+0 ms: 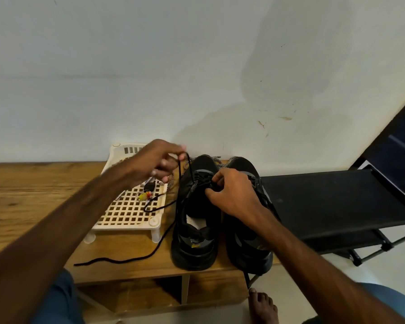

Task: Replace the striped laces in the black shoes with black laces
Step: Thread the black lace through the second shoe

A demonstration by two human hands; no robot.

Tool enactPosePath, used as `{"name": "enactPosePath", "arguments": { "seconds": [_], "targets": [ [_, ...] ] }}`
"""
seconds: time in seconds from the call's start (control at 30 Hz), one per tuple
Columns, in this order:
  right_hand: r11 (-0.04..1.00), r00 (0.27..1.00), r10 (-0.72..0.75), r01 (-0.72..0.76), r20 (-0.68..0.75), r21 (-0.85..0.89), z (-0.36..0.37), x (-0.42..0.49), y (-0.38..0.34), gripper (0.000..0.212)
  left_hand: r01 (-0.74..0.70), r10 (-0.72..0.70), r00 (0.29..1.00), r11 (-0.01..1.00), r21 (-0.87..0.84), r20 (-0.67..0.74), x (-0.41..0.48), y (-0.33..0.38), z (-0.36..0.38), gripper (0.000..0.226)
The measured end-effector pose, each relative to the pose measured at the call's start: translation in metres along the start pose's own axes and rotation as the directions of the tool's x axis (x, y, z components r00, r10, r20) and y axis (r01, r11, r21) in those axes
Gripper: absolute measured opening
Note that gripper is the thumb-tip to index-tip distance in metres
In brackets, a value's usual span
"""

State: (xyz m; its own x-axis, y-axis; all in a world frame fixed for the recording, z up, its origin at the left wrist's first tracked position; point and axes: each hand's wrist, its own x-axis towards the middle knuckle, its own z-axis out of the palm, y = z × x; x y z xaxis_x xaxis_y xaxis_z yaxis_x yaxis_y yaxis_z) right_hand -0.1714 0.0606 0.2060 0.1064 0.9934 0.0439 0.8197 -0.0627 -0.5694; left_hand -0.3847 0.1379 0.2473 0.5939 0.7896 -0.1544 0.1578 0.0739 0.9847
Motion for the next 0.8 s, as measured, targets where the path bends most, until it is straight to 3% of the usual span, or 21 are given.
{"name": "enactPosePath", "arguments": {
  "seconds": [0.07, 0.13, 0.23, 0.33, 0.4, 0.5, 0.63, 0.7, 0.8],
  "targets": [
    [0.979, 0.989, -0.096, 0.114, -0.112, 0.168, -0.006, -0.002, -0.006, 0.019, -0.047, 0.083, 0.990, 0.959, -0.280, 0.116, -0.006, 0.007, 0.002, 0.027],
    [0.875, 0.970, -0.147, 0.218, -0.192, 0.433, -0.016, -0.005, -0.016, 0.015, -0.055, 0.145, 0.966, 0.924, -0.379, 0.213, -0.010, 0.010, 0.009, 0.035],
    [0.614, 0.983, -0.180, 0.145, -0.041, 0.776, -0.028, -0.009, -0.028, 0.029, -0.050, 0.180, 0.938, 0.916, -0.397, 0.297, -0.011, 0.013, 0.021, 0.043],
    [0.488, 0.973, -0.181, -0.038, 0.144, 0.872, -0.028, -0.012, -0.033, 0.031, -0.024, 0.164, 0.941, 0.905, -0.424, 0.297, -0.010, 0.017, 0.028, 0.043],
    [0.527, 0.985, -0.129, -0.031, 0.116, 0.849, -0.024, -0.012, -0.033, 0.028, 0.018, 0.147, 0.931, 0.895, -0.445, 0.333, -0.010, 0.020, 0.030, 0.044],
    [0.592, 0.996, -0.077, 0.074, -0.036, 0.803, -0.022, -0.011, -0.033, 0.023, 0.085, 0.134, 0.899, 0.882, -0.463, 0.418, -0.011, 0.022, 0.033, 0.045],
    [0.600, 0.995, -0.060, -0.026, 0.077, 0.799, -0.026, -0.011, -0.030, 0.019, 0.078, 0.144, 0.890, 0.886, -0.457, 0.432, -0.011, 0.021, 0.033, 0.045],
    [0.625, 0.993, -0.050, -0.053, 0.107, 0.779, -0.030, -0.011, -0.030, 0.029, 0.032, 0.162, 0.933, 0.853, -0.521, 0.322, -0.008, 0.021, 0.027, 0.045],
    [0.598, 0.996, -0.004, -0.072, 0.093, 0.798, -0.041, -0.008, -0.025, 0.036, -0.055, 0.056, 0.998, 0.729, -0.682, -0.020, 0.001, 0.018, 0.013, 0.045]
  ]
}}
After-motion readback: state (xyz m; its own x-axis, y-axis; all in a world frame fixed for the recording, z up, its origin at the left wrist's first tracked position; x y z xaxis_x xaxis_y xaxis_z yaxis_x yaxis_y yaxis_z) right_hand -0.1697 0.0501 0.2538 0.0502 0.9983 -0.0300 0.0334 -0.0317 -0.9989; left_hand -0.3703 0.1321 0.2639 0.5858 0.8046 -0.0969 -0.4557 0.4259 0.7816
